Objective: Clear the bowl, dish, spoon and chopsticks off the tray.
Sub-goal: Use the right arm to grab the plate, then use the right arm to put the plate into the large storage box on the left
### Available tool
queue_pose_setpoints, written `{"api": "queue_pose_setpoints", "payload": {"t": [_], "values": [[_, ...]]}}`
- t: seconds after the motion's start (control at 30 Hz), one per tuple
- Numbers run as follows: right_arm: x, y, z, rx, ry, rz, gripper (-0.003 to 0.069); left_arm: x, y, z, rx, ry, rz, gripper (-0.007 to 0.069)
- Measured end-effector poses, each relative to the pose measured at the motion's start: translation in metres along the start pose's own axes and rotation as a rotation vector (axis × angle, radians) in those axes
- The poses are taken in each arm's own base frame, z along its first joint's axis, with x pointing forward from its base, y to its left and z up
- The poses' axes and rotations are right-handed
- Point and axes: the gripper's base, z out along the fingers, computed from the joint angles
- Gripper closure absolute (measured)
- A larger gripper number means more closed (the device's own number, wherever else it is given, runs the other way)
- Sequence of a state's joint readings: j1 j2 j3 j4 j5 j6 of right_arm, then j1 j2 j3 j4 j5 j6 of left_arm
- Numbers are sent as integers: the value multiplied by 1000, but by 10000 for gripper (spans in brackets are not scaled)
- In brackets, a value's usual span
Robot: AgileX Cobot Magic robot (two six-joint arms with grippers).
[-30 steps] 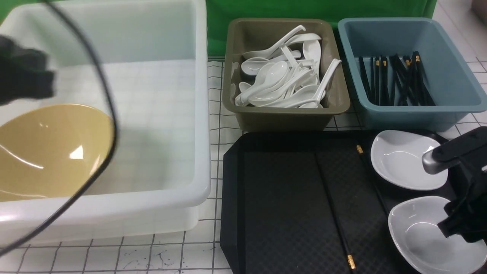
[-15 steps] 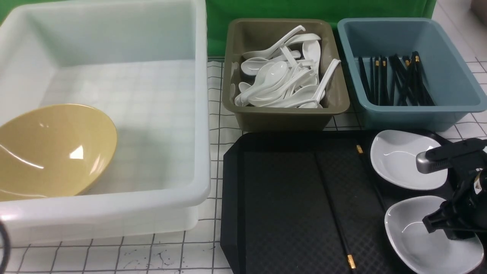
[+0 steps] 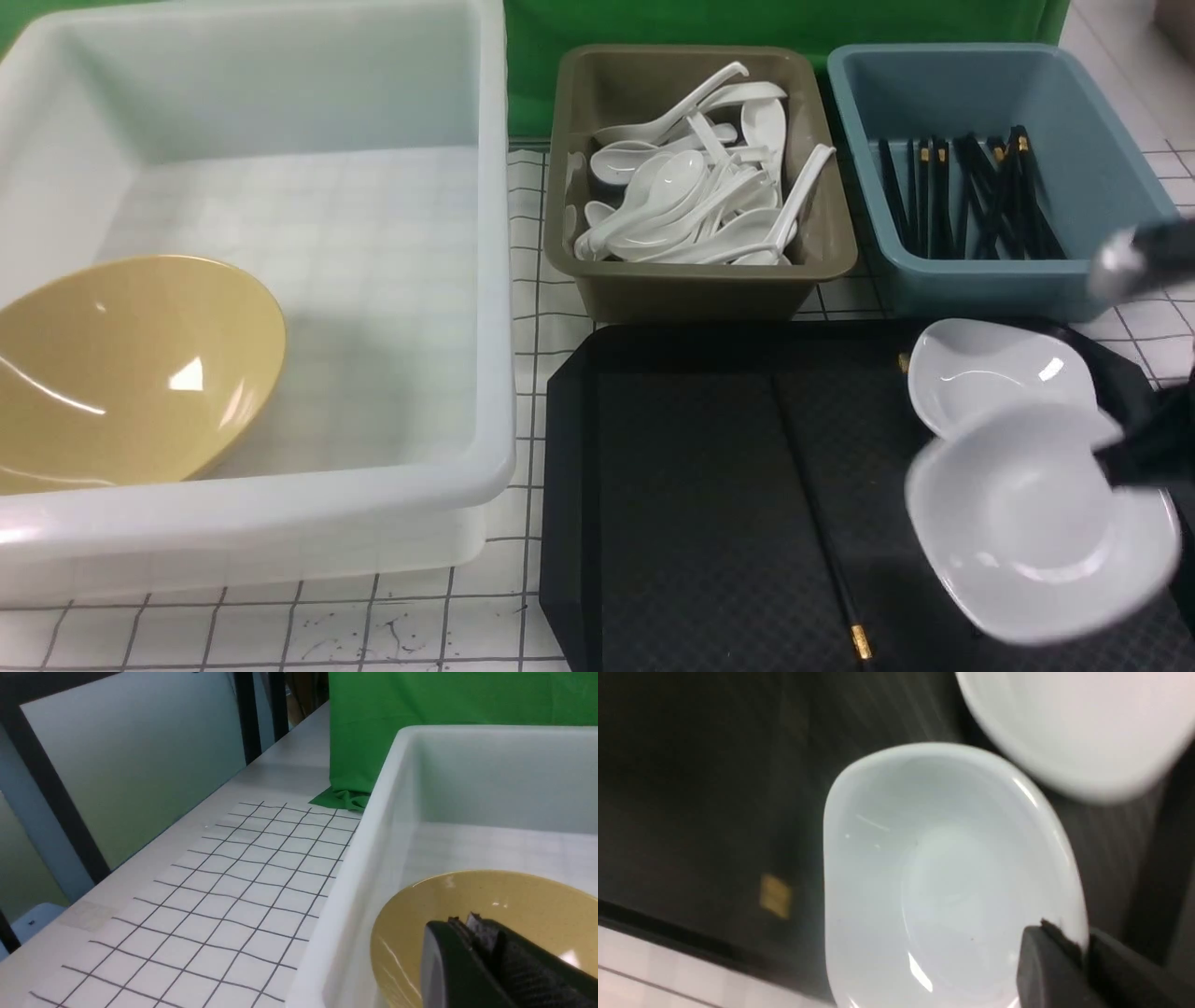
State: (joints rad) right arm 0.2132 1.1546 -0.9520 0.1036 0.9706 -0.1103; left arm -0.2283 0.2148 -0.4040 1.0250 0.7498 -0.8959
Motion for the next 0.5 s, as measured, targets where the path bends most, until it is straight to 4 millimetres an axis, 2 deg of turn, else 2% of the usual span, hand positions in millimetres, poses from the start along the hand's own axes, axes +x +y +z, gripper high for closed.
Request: {"api": "queue_pose_setpoints", "payload": {"t": [0.03,0.07,0.1,0.13,0.17,0.2,0.27,0.3,0.33,0.4,0.43,0.5], "values": [[-6,5,-7,-25,-31,-4,573,0,-2,0,18,-16,4,632],[-24,21,-23,-80,-111,-40,573,2,-4,1,42,-31,8,632],[-33,32,-27,-116,-142,-70,573,3,-6,0,59,-46,11,632],[-40,38,-31,-135,-168,-81,573,3,-7,0,67,-54,13,632],[-52,52,-34,-171,-206,-116,573,5,-9,1,91,-69,16,632],[-66,70,-38,-212,-254,-162,573,6,-11,1,114,-84,19,632],[-94,107,-33,-286,-311,-236,573,7,-14,1,143,-103,20,632],[-94,107,-33,-286,-311,-236,573,7,-14,1,145,-103,21,632],[-111,137,-19,-335,-328,-273,573,8,-15,1,156,-110,21,632],[-134,175,2,-382,-352,-316,573,8,-16,0,160,-114,22,632],[-136,177,-2,-389,-367,-320,573,8,-16,0,160,-114,22,632],[-154,213,32,-420,-346,-347,573,8,-16,0,161,-114,21,632]]}}
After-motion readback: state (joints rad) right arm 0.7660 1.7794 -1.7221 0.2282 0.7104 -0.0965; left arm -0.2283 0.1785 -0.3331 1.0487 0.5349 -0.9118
